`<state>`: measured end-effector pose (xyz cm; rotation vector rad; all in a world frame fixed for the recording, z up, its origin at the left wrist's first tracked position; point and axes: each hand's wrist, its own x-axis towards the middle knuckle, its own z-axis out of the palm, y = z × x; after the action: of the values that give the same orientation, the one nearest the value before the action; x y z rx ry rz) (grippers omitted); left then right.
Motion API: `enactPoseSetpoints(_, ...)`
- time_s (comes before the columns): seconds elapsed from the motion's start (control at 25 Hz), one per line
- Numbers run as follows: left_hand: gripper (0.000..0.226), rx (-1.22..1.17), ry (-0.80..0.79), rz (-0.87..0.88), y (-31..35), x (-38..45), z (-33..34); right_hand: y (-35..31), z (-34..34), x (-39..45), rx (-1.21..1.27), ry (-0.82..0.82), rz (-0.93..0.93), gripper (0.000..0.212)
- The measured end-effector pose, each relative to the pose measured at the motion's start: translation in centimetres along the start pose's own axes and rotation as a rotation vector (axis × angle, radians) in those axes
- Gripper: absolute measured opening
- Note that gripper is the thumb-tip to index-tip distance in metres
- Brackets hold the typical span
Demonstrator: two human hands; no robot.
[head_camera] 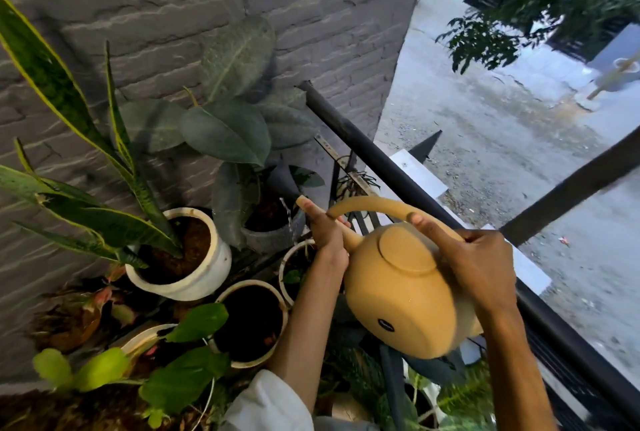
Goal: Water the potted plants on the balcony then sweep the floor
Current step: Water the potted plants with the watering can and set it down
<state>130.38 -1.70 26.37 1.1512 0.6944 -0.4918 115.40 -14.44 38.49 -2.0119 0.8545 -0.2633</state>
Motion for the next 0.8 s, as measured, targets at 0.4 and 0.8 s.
enactPoseSetpoints(0.4, 0.100, -0.059, -0.004, -0.079, -5.0, -4.1, 1.5, 3.2, -4.2, -1.7, -0.088, 0.059, 0.026, 0.099)
enactPoseSetpoints(0.8, 0.101, -0.042, -0.015, -0.041, -5.0, -4.8, 0.3, 3.3, -4.8, -2.4, -0.051, 0.007, -0.001, 0.089)
